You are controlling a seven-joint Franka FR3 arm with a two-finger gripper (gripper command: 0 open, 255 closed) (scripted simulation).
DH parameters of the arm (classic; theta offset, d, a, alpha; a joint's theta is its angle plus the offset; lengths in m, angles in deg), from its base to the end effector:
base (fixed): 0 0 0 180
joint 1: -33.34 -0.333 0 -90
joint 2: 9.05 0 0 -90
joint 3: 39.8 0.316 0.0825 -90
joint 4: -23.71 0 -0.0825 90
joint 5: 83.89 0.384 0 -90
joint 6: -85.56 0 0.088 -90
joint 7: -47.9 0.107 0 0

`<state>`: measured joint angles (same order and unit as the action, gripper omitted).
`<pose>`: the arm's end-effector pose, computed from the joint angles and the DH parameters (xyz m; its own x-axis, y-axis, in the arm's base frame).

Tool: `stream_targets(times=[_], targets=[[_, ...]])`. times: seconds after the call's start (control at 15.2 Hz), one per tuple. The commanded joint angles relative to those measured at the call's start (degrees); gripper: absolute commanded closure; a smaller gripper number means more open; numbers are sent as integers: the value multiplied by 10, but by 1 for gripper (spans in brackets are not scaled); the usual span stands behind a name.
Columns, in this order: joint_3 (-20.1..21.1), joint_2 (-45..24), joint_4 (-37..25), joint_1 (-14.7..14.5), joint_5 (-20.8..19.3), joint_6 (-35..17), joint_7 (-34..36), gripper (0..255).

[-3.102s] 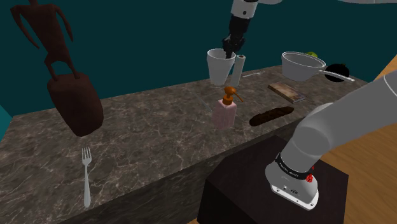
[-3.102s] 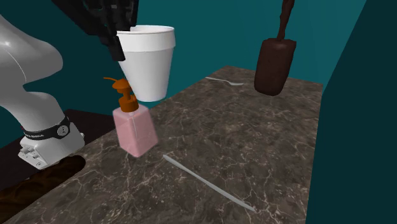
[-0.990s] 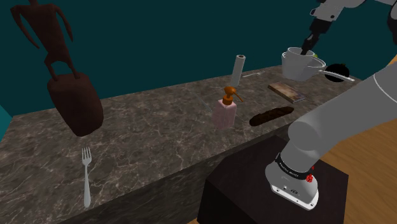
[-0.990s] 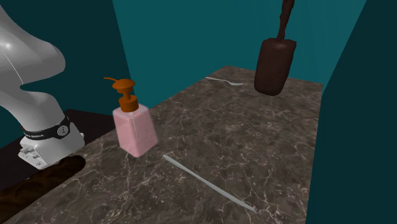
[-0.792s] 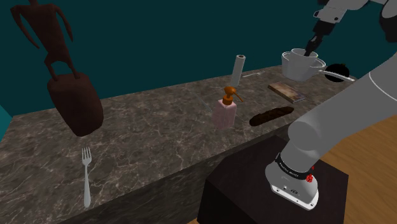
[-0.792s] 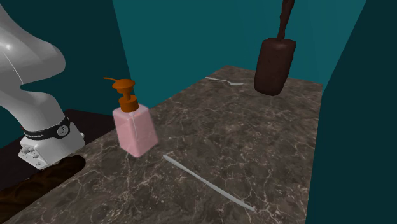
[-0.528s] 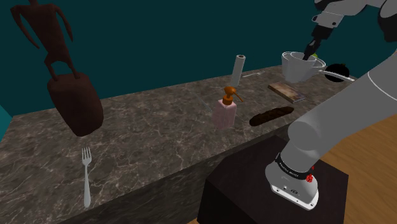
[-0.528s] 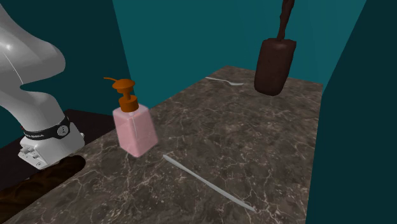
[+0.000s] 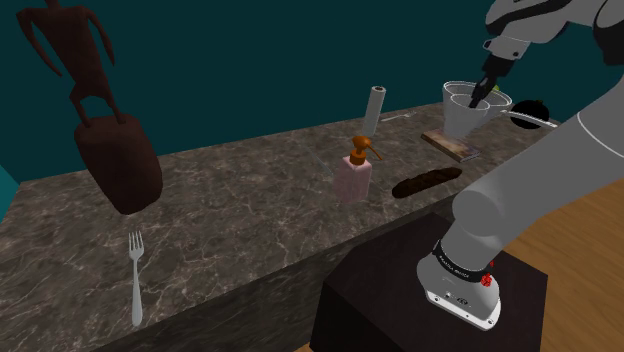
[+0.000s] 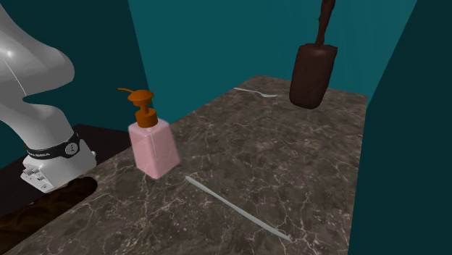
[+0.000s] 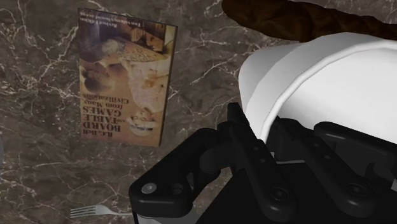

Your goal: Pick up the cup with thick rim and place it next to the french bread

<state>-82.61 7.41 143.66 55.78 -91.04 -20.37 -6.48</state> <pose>0.1745 -0.4593 0.5067 0.9904 -0.1309 0.0455 -0.1278 -0.9897 -0.0647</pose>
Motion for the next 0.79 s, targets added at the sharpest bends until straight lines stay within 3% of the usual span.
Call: stream_targets(times=[0.0,0.73], targets=[[-3,-4,12,0,1,-15,-3,255],[-23,-31,76,-2,13,-102,-19,255]])
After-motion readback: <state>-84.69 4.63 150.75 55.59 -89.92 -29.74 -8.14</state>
